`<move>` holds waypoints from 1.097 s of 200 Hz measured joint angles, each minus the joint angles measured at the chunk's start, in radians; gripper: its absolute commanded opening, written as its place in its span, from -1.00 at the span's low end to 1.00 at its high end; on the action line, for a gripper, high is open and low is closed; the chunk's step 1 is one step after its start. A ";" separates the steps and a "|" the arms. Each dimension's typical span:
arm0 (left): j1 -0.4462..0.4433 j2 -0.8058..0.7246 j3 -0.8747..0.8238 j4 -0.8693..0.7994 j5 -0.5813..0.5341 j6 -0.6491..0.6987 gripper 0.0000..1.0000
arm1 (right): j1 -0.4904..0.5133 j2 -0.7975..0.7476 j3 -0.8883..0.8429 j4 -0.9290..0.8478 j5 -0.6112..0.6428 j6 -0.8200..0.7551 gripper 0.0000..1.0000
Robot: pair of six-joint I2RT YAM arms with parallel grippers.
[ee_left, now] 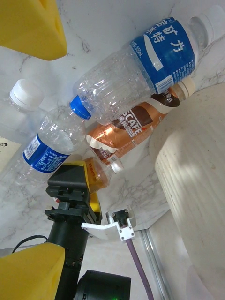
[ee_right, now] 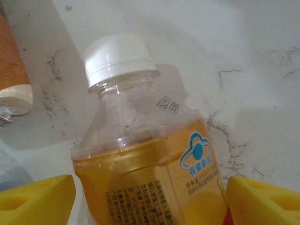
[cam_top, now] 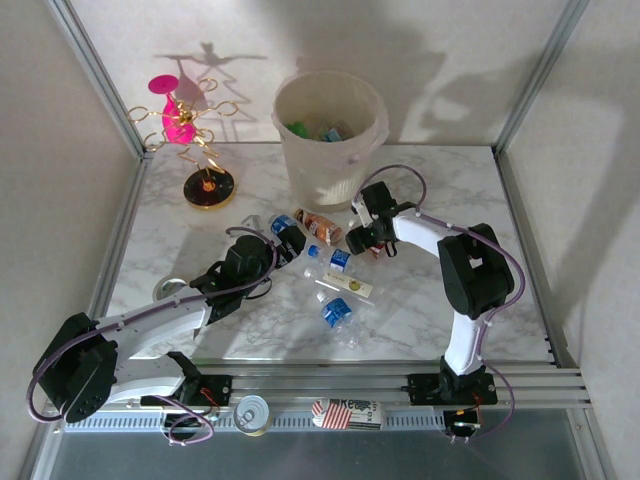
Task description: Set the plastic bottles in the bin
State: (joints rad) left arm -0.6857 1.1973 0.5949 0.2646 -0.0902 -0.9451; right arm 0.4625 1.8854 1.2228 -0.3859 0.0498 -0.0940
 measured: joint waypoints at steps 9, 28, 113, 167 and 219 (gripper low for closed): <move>0.000 0.000 0.000 0.000 0.000 0.000 0.99 | 0.000 0.000 -0.003 0.000 0.005 0.000 0.65; 0.000 0.000 0.000 0.000 0.000 0.000 0.99 | 0.000 0.001 -0.007 0.000 0.011 0.000 0.60; 0.000 0.000 0.000 0.000 0.000 0.003 0.99 | 0.000 -0.044 -0.061 0.016 0.029 -0.019 0.11; 0.000 0.000 0.000 0.000 -0.011 0.003 0.99 | -0.029 -0.264 -0.168 0.127 -0.030 -0.014 0.00; 0.000 -0.010 -0.016 0.003 -0.019 0.003 0.99 | -0.140 -0.557 -0.323 0.266 -0.217 0.095 -0.01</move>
State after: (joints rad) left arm -0.6857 1.1877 0.5785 0.2672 -0.1097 -0.9421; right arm 0.3225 1.3289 0.9001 -0.1200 -0.1669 0.0006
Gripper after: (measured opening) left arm 0.995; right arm 0.559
